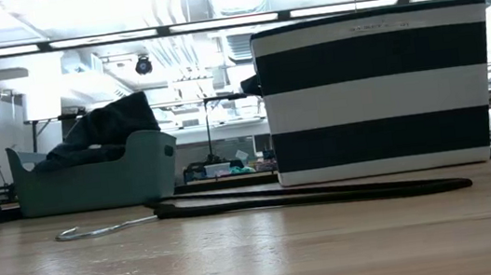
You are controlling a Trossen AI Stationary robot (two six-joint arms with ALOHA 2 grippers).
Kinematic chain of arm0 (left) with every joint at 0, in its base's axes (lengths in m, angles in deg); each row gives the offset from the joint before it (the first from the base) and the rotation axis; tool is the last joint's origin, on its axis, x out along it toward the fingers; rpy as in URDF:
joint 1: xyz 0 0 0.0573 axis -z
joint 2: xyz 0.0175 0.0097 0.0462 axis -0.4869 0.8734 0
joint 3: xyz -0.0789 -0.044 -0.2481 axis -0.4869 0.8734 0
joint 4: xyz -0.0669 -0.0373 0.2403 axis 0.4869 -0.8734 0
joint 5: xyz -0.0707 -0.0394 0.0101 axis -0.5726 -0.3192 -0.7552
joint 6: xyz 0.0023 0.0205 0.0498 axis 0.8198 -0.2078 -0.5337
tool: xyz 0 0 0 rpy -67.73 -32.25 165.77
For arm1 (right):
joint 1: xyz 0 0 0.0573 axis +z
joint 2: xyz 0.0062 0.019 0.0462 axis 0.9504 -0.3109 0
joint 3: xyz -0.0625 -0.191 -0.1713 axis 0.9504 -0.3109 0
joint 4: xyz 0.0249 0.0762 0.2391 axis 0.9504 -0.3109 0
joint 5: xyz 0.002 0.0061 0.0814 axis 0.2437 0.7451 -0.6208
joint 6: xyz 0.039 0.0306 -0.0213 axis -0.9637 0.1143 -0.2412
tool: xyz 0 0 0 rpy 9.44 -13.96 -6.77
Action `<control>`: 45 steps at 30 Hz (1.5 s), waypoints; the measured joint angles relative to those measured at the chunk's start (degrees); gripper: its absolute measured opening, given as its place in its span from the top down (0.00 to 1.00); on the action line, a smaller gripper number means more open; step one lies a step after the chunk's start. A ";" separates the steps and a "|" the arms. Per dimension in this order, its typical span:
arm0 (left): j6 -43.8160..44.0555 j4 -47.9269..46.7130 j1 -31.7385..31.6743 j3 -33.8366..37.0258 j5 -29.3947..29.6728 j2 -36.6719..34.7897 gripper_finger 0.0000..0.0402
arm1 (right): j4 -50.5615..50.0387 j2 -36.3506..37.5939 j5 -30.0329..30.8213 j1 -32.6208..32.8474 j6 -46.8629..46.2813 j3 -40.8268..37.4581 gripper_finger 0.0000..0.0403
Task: Pick & Place Cloths
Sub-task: Return to Home Position
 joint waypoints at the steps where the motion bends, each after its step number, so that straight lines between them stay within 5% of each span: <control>1: -0.16 0.30 -0.53 -0.31 4.11 -0.46 0.63 | -2.84 0.24 0.00 -0.56 1.05 0.40 0.70; 5: -1.93 9.21 -4.00 0.30 15.34 -3.53 0.83 | -8.86 2.74 0.34 -3.59 1.46 1.45 0.92; 8: -7.35 22.19 -7.63 1.86 22.50 -5.46 0.97 | -2.18 5.25 1.38 -4.20 7.04 0.38 0.96; 13: -25.13 42.89 -17.05 5.43 27.93 -9.51 0.99 | 5.34 8.83 0.13 -6.89 15.14 -4.93 0.98; 17: -27.75 51.76 -25.12 8.64 25.51 -12.62 0.99 | 9.63 12.82 0.37 -9.85 16.85 -10.74 0.98; 24: -28.86 60.93 -26.89 19.18 23.32 -23.57 0.99 | 42.77 29.96 -0.42 -9.89 23.00 -32.58 0.98; 28: -25.04 60.67 -26.44 24.96 28.74 -30.85 0.98 | 43.62 39.72 1.44 -10.02 21.68 -40.48 0.98; 37: -30.79 57.34 -26.62 36.82 34.16 -40.17 0.93 | 45.43 55.30 6.01 -10.28 21.26 -54.27 0.98; 45: -35.47 67.49 -26.40 45.42 31.98 -48.08 0.94 | 49.86 64.42 5.49 -10.23 21.31 -65.97 0.98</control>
